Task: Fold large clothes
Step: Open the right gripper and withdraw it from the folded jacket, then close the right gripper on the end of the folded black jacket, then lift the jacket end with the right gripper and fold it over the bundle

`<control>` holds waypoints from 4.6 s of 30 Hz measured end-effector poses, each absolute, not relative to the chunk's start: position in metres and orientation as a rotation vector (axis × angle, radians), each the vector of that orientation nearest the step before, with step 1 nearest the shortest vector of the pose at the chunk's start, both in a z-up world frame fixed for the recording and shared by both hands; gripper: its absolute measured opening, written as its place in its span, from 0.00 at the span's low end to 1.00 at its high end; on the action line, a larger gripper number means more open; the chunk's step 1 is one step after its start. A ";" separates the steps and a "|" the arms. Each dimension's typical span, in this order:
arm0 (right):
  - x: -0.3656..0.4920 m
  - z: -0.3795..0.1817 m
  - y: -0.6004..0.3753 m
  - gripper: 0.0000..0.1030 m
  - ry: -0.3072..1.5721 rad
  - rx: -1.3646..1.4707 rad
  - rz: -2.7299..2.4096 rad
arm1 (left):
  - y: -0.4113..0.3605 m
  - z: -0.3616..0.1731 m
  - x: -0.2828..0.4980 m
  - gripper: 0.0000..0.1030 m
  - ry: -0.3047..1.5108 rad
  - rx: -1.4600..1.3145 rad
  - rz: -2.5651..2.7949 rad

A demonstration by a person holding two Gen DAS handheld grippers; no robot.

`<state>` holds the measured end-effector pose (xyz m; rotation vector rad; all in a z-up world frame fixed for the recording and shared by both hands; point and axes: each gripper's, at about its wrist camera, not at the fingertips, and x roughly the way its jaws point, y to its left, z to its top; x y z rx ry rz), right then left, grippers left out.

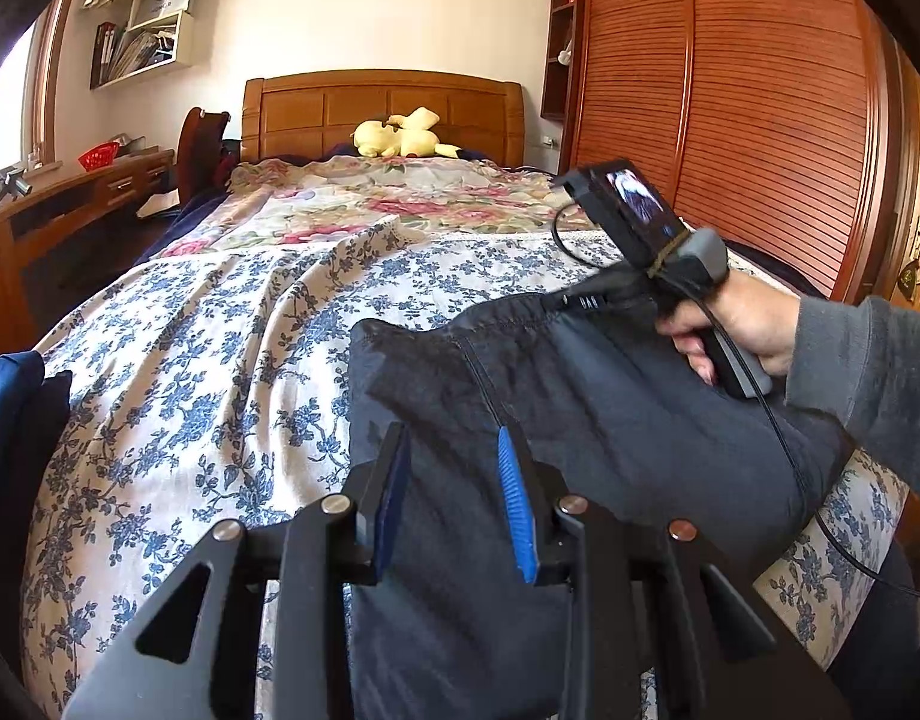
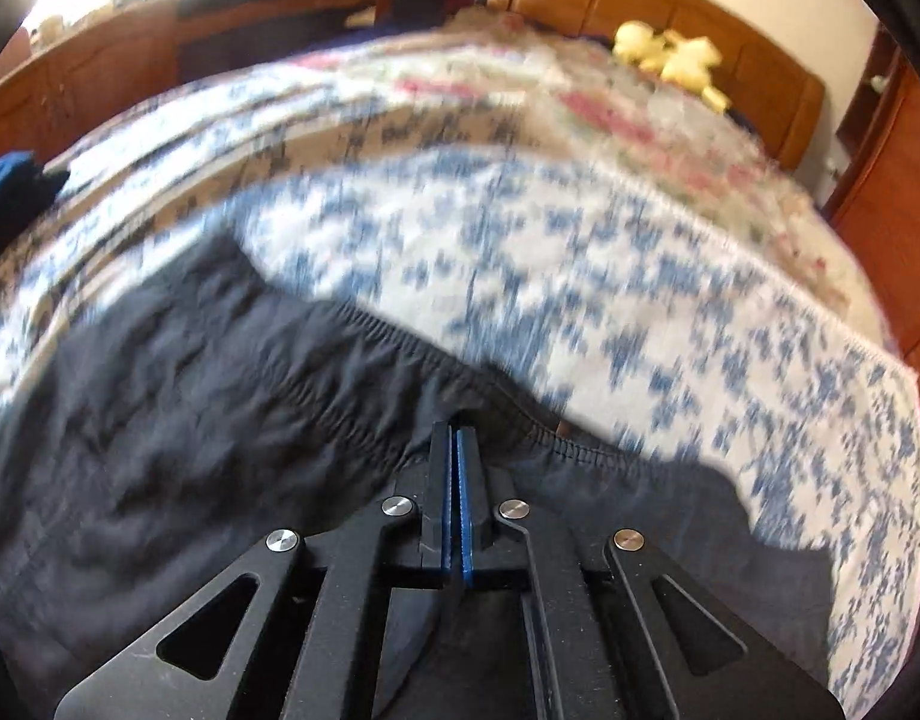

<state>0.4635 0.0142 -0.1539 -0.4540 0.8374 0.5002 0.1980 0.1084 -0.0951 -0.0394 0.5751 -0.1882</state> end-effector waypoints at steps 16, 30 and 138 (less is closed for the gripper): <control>0.388 -0.106 -0.069 0.55 0.799 -0.399 0.468 | 0.081 -0.089 0.195 0.28 0.550 -0.011 -0.232; 0.278 -0.122 -0.239 0.56 0.881 -0.322 0.264 | 0.007 -0.096 0.184 0.28 0.576 0.065 -0.319; 0.204 -0.027 -0.078 0.53 0.658 -0.187 0.689 | 0.064 -0.051 0.089 0.28 0.516 -0.047 -0.207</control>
